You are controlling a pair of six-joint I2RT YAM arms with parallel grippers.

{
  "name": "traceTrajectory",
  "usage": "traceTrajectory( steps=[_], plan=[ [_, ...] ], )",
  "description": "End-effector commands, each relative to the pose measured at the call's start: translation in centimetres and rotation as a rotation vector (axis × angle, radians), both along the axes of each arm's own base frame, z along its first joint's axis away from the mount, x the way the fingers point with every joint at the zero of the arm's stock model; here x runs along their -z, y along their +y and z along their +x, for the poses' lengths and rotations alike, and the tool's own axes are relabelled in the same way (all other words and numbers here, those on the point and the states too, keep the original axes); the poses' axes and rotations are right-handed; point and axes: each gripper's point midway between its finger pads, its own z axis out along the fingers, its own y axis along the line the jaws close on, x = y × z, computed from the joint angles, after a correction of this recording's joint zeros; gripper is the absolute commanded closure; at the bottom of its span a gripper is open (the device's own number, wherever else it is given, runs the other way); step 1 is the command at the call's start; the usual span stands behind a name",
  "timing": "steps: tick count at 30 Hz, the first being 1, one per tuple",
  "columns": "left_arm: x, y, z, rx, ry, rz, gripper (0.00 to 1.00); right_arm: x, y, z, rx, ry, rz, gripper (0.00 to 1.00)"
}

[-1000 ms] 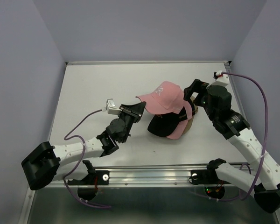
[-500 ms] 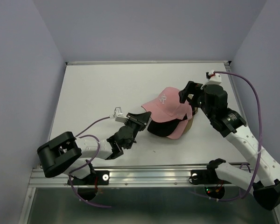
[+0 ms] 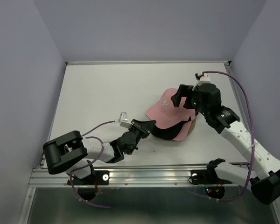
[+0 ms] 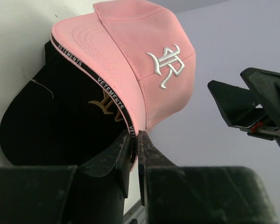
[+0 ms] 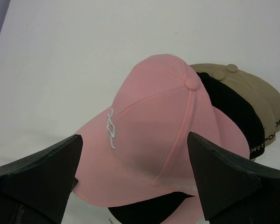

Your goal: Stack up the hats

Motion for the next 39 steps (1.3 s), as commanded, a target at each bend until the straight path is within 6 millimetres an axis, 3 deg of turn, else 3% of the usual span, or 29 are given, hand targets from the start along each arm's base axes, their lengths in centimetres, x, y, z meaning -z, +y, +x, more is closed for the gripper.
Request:
traceTrajectory(
  steps=[1,6,7,8,10,14,23,30,34,39],
  plan=[
    [0.7,-0.9,-1.2,0.059,0.008,0.016,1.00,-1.4,2.0,0.5,-0.098,-0.045,0.032,0.00],
    [1.6,-0.6,-1.7,0.073,0.032,0.026,0.98,-2.9,2.3,0.7,-0.106,-0.079,0.060,0.00],
    [1.6,-0.6,-1.8,0.073,0.034,0.033,0.87,-2.9,2.4,0.8,-0.110,-0.080,0.062,0.00],
    [1.6,-0.6,-1.9,0.072,0.034,0.041,0.67,-2.9,2.6,0.7,-0.116,-0.079,0.068,0.00],
    [1.4,-0.7,-2.0,0.073,0.021,0.066,0.49,-2.9,2.7,0.7,-0.120,-0.078,0.071,0.00],
    [0.5,-0.9,-2.1,0.085,-0.011,0.117,0.40,-2.9,2.8,0.6,-0.123,-0.078,0.079,0.00],
    [-0.1,-1.9,-2.7,0.148,-0.042,0.202,0.35,-4.6,4.4,0.1,-0.217,-0.115,0.127,0.00],
    [1.1,-1.6,-3.0,0.164,-0.013,0.263,0.34,-7.2,7.8,-1.4,-0.408,-0.179,0.259,0.00],
    [1.3,-1.5,-3.3,0.180,-0.012,0.285,0.33,-6.6,9.0,-0.9,-0.446,-0.160,0.300,0.00],
    [1.1,-1.8,-3.3,0.189,-0.023,0.307,0.33,-3.6,9.4,0.8,-0.399,-0.074,0.294,0.00]
  ],
)
